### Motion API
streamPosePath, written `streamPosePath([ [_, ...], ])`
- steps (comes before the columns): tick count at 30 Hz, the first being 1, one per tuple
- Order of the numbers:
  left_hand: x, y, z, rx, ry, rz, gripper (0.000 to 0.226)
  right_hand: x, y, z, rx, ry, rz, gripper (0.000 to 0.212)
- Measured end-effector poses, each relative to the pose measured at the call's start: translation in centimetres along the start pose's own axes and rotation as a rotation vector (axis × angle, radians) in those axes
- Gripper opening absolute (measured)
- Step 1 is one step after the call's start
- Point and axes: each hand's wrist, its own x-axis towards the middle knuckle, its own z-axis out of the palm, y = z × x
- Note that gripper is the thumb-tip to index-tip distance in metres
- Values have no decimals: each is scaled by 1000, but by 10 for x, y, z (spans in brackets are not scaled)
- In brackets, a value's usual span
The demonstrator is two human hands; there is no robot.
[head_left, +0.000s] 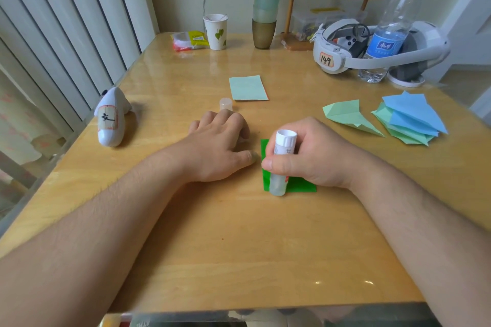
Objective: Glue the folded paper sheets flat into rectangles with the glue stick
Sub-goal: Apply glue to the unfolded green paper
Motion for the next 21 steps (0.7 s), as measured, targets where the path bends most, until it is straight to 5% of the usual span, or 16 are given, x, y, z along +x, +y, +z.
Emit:
streamPosePath([
  [10,1,-2,1,-13,29,9,32,-4,7,-23,-143,24,45,48],
  [16,0,0,1,-11,22,9,30,-4,-2,-18,11,43,-10,14],
  [21,-1,1,-1,-10,15,4,29,-3,-6,-5,11,-24,-35,7],
])
